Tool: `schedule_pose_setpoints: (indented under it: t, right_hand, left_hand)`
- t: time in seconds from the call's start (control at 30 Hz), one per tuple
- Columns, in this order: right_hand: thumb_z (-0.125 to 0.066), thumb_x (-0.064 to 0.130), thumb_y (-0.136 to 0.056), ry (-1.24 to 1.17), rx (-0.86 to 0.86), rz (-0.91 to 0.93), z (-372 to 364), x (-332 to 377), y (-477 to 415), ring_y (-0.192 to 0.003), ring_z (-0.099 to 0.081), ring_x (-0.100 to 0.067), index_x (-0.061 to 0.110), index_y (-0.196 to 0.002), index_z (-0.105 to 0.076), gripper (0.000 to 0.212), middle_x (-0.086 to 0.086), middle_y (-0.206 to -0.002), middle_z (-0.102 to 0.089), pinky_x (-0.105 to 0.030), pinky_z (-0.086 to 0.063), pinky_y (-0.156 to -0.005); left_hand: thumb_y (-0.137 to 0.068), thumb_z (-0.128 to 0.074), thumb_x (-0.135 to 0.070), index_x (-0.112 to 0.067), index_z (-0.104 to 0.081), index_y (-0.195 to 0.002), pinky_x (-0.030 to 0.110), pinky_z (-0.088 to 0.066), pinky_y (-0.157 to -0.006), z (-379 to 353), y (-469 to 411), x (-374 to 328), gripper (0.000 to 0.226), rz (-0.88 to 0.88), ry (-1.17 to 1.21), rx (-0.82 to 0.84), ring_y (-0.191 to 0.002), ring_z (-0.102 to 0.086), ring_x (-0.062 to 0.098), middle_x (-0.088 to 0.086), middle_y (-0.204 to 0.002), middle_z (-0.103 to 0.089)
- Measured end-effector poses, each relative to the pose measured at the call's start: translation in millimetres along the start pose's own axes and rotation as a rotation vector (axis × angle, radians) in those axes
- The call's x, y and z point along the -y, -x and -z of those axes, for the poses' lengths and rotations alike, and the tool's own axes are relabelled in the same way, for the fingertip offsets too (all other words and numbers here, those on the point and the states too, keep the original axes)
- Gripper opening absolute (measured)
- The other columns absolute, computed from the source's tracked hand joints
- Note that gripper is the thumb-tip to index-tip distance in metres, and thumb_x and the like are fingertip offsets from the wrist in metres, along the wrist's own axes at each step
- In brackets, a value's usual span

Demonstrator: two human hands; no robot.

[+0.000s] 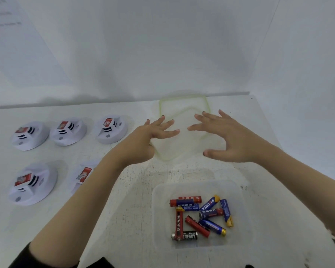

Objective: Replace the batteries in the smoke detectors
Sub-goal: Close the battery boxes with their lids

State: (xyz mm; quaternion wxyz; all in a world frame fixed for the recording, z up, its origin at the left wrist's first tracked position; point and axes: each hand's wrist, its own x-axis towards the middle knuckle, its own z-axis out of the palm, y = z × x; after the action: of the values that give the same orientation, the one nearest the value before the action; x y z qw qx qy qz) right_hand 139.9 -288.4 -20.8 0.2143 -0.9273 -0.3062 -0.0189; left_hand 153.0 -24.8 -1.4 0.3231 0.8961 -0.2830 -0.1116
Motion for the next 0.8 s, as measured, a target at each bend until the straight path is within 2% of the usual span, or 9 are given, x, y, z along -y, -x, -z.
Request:
schedule_pose_setpoints:
  t: [0.07,0.17,0.2,0.23,0.3,0.43,0.6,0.7,0.8]
  right_hand:
    - [-0.049,0.059,-0.081,0.013,-0.053,-0.016,-3,1,0,-0.143,-0.021,-0.009,0.044,-0.136,-0.04,0.058,0.004,-0.152,-0.031,-0.038,-0.008,-0.118]
    - [-0.05,0.06,-0.081,0.056,-0.172,-0.015,-10,3,0,-0.136,-0.038,-0.015,0.036,-0.131,-0.052,0.055,-0.002,-0.142,-0.046,-0.038,-0.019,-0.115]
    - [-0.051,0.06,-0.081,0.099,-0.211,0.0,-13,3,0,-0.132,-0.044,-0.018,0.033,-0.129,-0.055,0.055,-0.004,-0.138,-0.051,-0.039,-0.024,-0.113]
    - [-0.052,0.059,-0.081,0.153,-0.254,0.021,-16,2,0,-0.128,-0.049,-0.021,0.029,-0.127,-0.058,0.055,-0.006,-0.134,-0.055,-0.04,-0.03,-0.111]
    - [-0.054,0.056,-0.082,0.247,-0.341,0.067,-21,2,-1,-0.118,-0.058,-0.025,0.023,-0.122,-0.063,0.053,-0.011,-0.126,-0.061,-0.041,-0.041,-0.104]
    - [-0.056,0.051,-0.084,0.368,-0.458,0.137,-28,0,-3,-0.107,-0.065,-0.029,0.018,-0.115,-0.068,0.047,-0.014,-0.116,-0.067,-0.04,-0.049,-0.094]
    - [-0.058,0.048,-0.086,0.467,-0.529,0.163,-34,0,-2,-0.101,-0.068,-0.03,0.015,-0.112,-0.07,0.043,-0.015,-0.11,-0.069,-0.039,-0.053,-0.089]
    - [-0.059,0.048,-0.087,0.527,-0.557,0.182,-35,1,-3,-0.096,-0.069,-0.03,0.014,-0.108,-0.072,0.042,-0.016,-0.105,-0.071,-0.038,-0.056,-0.083]
    - [-0.06,0.046,-0.087,0.564,-0.57,0.204,-38,1,-4,-0.092,-0.071,-0.03,0.013,-0.105,-0.073,0.04,-0.016,-0.102,-0.072,-0.038,-0.057,-0.08]
  left_hand:
    - [-0.065,-0.035,0.024,-0.052,-0.045,-0.117,0.022,0.004,-0.119,-2,3,0,0.093,0.012,0.053,-0.067,-0.138,-0.011,-0.009,-0.017,-0.148,-0.032]
    - [-0.071,-0.048,-0.017,-0.043,-0.049,-0.127,0.023,0.005,-0.118,-9,7,-4,0.061,0.001,0.103,-0.072,-0.139,-0.012,-0.009,-0.021,-0.145,-0.028]
    - [-0.073,-0.052,-0.036,-0.037,-0.046,-0.134,0.024,0.006,-0.118,-12,7,-5,0.062,-0.008,0.022,-0.073,-0.141,-0.009,-0.007,-0.021,-0.147,-0.022]
    - [-0.071,-0.053,-0.055,-0.032,-0.042,-0.141,0.025,0.007,-0.118,-16,7,-5,0.074,-0.019,-0.083,-0.076,-0.141,-0.005,-0.006,-0.02,-0.147,-0.016]
    - [-0.065,-0.055,-0.072,-0.027,-0.034,-0.146,0.027,0.009,-0.117,-26,5,-1,0.095,-0.035,-0.24,-0.112,-0.14,0.0,-0.004,-0.017,-0.148,-0.008]
    - [-0.075,-0.055,-0.055,-0.017,-0.048,-0.139,0.036,-0.009,-0.117,-42,1,13,0.075,-0.153,-0.238,-0.307,-0.139,-0.019,0.01,-0.001,-0.149,-0.028]
    - [-0.079,-0.055,-0.046,-0.011,-0.056,-0.132,0.042,-0.02,-0.113,-45,-1,17,0.063,-0.202,-0.255,-0.354,-0.136,-0.033,0.019,0.012,-0.144,-0.046]
    - [-0.081,-0.055,-0.041,-0.008,-0.057,-0.131,0.038,-0.024,-0.113,-46,-2,17,0.059,-0.215,-0.243,-0.365,-0.136,-0.034,0.018,0.009,-0.141,-0.05]
    - [-0.082,-0.055,-0.038,-0.008,-0.059,-0.129,0.028,-0.02,-0.113,-48,-2,18,0.056,-0.22,-0.236,-0.388,-0.134,-0.035,0.015,0.005,-0.14,-0.05]
